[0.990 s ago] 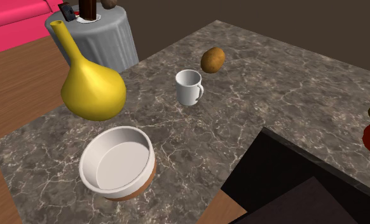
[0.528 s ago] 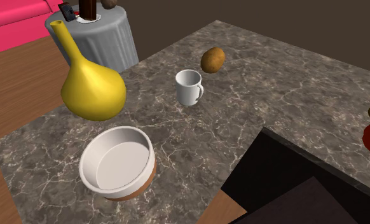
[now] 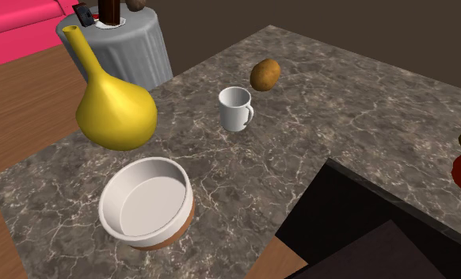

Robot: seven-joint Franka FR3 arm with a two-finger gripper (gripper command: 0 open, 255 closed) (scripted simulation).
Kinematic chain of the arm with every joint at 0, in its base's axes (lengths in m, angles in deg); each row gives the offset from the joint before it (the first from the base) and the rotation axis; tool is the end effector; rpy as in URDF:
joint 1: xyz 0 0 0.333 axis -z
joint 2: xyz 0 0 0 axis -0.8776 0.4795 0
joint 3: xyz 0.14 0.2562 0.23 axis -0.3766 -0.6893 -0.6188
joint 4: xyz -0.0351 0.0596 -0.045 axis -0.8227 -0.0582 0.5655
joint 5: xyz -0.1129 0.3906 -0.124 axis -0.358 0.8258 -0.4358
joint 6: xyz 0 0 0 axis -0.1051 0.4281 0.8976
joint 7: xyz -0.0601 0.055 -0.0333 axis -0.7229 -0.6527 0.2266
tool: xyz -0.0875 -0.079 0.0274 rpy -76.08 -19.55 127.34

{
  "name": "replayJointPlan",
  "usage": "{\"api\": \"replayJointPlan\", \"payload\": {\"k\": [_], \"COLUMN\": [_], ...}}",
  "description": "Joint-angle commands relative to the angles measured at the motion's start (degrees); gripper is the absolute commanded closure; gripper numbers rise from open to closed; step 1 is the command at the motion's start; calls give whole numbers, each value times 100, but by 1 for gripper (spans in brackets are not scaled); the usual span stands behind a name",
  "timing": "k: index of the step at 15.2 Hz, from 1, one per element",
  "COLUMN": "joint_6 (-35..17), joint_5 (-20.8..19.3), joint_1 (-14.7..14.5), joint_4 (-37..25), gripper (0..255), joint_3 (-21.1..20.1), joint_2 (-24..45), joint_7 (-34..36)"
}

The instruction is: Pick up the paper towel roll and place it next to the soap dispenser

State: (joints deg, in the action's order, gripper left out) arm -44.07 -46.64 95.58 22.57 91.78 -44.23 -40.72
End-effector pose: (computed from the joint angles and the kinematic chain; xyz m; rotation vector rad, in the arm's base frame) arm 0.1428 -0.6180 0.5257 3.0857 0.0305 0.0872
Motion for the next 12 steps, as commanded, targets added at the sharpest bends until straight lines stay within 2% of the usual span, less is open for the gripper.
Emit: {"api": "replayJointPlan", "payload": {"k": [1, 12], "joint_6": [-149, -914], "joint_5": [16, 307], "joint_1": [-10, 52], "joint_4": [138, 716], "gripper": [255, 255], "joint_3": [-11, -74], "joint_2": [11, 300], "joint_7": [-5, -226]}}
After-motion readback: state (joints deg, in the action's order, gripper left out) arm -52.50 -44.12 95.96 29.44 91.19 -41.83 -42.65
